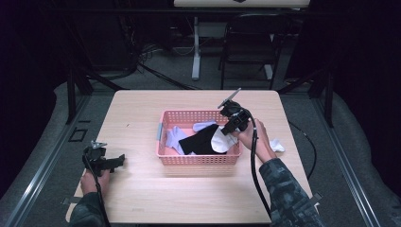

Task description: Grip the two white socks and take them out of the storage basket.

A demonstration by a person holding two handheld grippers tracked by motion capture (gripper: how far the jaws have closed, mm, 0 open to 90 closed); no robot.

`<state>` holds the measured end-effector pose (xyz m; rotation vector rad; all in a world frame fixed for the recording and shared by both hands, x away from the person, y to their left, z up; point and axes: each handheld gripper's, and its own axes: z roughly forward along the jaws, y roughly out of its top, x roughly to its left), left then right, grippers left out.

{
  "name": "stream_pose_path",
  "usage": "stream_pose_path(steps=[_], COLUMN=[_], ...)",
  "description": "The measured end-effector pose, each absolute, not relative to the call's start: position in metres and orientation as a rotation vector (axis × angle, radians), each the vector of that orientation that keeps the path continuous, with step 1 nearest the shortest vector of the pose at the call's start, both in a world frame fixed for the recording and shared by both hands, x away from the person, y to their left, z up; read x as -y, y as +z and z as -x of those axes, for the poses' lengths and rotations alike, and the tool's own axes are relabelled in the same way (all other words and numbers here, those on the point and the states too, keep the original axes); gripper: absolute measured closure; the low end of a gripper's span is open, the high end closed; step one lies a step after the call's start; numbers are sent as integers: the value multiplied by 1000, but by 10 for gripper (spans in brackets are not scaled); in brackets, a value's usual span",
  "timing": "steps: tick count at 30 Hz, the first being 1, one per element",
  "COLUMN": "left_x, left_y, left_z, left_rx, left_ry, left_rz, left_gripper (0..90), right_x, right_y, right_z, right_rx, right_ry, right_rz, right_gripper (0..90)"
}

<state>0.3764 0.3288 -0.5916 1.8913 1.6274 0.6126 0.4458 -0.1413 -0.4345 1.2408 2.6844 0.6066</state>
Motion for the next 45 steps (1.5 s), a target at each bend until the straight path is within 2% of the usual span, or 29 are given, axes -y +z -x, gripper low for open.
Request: stream_pose_path(steps=[27, 45], left_x=[-329, -329], left_y=[-592, -592], left_z=[-376, -376], left_rx=[-1630, -1647], left_ry=[615, 619], left_rz=[-1889, -1877], left_gripper=[5, 5], right_x=[142, 182], right_y=[-370, -340], right_z=[-433, -422], right_rx=[-2595, -2482], right_ry=[743, 816], right_rz=[-1187, -1247], right_gripper=[861, 863])
